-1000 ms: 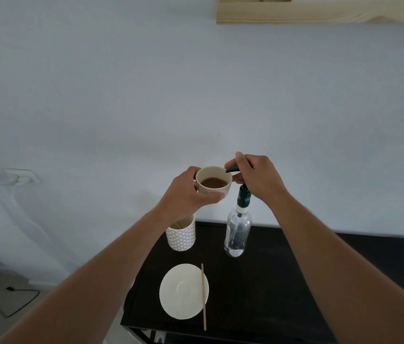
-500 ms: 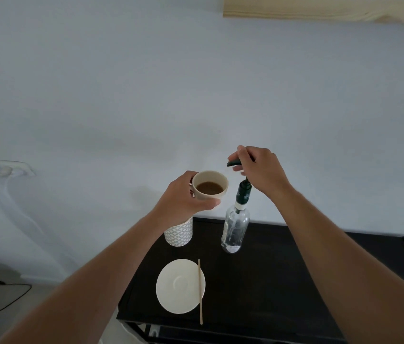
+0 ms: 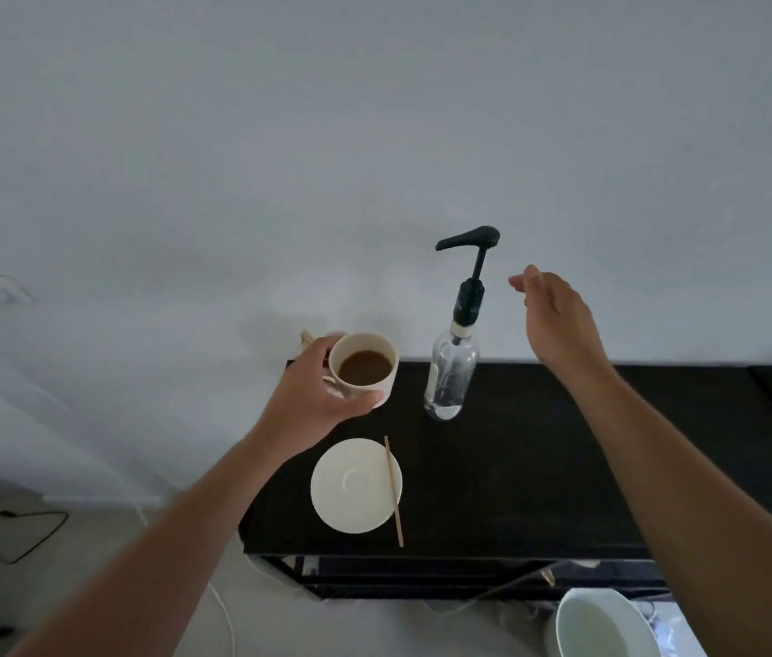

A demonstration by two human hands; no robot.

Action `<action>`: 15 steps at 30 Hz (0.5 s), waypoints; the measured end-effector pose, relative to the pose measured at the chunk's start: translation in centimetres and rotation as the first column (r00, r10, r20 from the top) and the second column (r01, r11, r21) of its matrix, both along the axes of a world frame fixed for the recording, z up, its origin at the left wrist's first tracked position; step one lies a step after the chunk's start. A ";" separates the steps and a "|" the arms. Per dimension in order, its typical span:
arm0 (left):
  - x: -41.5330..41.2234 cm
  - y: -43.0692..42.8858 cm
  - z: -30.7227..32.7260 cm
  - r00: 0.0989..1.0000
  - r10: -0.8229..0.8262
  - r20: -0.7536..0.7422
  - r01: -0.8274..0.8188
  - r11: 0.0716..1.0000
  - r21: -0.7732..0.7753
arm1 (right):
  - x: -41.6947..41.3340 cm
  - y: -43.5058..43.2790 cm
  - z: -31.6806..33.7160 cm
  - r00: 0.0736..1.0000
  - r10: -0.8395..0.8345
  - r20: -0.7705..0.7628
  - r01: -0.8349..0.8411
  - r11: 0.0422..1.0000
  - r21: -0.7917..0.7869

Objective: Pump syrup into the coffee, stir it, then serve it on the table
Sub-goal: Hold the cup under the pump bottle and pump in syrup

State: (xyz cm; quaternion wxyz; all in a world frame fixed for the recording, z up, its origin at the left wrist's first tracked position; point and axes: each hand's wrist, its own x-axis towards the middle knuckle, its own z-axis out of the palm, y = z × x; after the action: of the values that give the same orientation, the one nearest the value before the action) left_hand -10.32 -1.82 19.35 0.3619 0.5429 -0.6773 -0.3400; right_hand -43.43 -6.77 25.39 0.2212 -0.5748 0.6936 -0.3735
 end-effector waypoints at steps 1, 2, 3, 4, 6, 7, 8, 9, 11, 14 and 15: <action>0.3 0.5 -0.7 1.000 -0.007 -0.009 0.007 1.000 0.006 | -0.3 0.7 -1.4 1.000 -0.023 -0.010 0.024 0.999 0.026; 0.7 0.9 -1.4 1.000 -0.003 -0.010 0.004 1.000 0.017 | -0.5 1.3 -2.7 0.999 -0.041 -0.015 0.041 0.998 0.049; 1.1 1.3 -2.2 1.000 0.004 -0.005 -0.004 0.999 0.031 | -0.7 2.0 -4.1 0.999 -0.049 -0.018 0.050 0.996 0.078; 1.4 1.6 -3.1 1.000 0.013 0.002 -0.013 0.999 0.050 | -0.8 2.7 -5.5 0.998 -0.057 -0.018 0.059 0.992 0.112; 2.2 2.2 -4.9 1.000 0.024 0.008 -0.024 0.996 0.091 | -0.6 3.9 -8.1 0.997 -0.074 -0.023 0.077 0.981 0.179; 2.5 2.6 -5.8 1.000 0.027 0.013 -0.029 0.994 0.107 | -0.3 4.6 -9.2 0.996 -0.085 -0.025 0.089 0.973 0.213; 2.8 2.8 -6.7 0.999 0.028 0.024 -0.031 0.993 0.116 | 0.2 5.3 -10.2 0.996 -0.090 -0.024 0.093 0.965 0.245; 3.0 3.1 -7.4 0.999 0.027 0.036 -0.031 0.992 0.125 | 0.6 6.1 -11.2 0.996 -0.081 -0.022 0.084 0.958 0.275; 3.4 3.6 -8.8 0.999 0.024 0.043 -0.030 0.989 0.147 | 1.7 7.6 -13.1 0.999 -0.044 -0.015 0.046 0.940 0.337; 4.0 4.4 -10.8 0.999 0.024 0.032 -0.029 0.983 0.182 | 3.8 9.4 -15.9 1.000 -0.014 0.013 0.007 0.905 0.425; 4.1 4.6 -11.4 0.999 0.027 0.023 -0.031 0.980 0.197 | 4.6 9.9 -16.7 1.000 -0.006 0.027 -0.007 0.892 0.451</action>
State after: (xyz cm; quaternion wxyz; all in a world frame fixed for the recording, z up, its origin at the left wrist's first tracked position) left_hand -6.19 2.81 7.94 0.3042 0.5893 -0.6360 -0.3946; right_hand -38.85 3.14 8.65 0.3581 -0.5028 0.7581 -0.2102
